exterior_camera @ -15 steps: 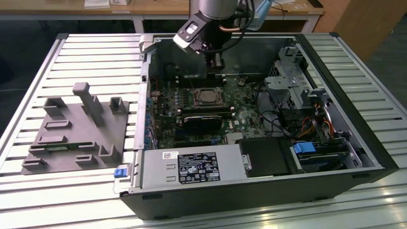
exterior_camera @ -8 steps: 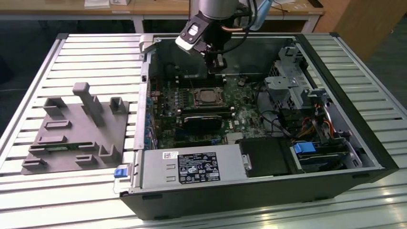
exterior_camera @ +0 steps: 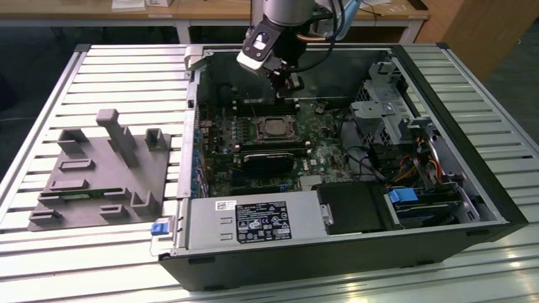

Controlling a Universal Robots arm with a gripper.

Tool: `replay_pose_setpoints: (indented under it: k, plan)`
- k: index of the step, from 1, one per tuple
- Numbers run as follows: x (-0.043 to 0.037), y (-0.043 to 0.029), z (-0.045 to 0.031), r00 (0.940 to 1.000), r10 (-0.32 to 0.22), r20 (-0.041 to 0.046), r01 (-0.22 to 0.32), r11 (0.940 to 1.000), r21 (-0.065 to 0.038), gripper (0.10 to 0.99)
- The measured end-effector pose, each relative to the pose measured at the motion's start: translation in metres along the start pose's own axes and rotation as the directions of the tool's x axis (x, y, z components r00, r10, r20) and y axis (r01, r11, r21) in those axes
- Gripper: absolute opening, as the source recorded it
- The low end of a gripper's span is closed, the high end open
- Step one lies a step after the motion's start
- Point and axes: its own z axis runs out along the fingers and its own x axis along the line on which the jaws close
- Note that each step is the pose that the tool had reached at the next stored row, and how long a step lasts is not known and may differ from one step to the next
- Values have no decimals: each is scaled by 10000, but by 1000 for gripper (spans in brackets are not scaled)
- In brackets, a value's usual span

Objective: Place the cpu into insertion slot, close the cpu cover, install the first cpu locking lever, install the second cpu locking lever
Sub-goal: 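Install the first cpu locking lever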

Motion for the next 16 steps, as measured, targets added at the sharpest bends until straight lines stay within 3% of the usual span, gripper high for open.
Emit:
replay_pose_setpoints:
  k: [4, 8, 12, 16]
  plan:
    - [-7, -12, 0, 9992, -400, -1, 400, 9992, 8, 106]
    - [-8, -12, 3, 9937, -1123, -7, 1123, 9937, 20, 106]
    - [-8, -12, 8, 9828, -1845, -14, 1845, 9828, 32, 106]
    - [-8, -12, 12, 9671, -2546, -21, 2546, 9670, 43, 106]
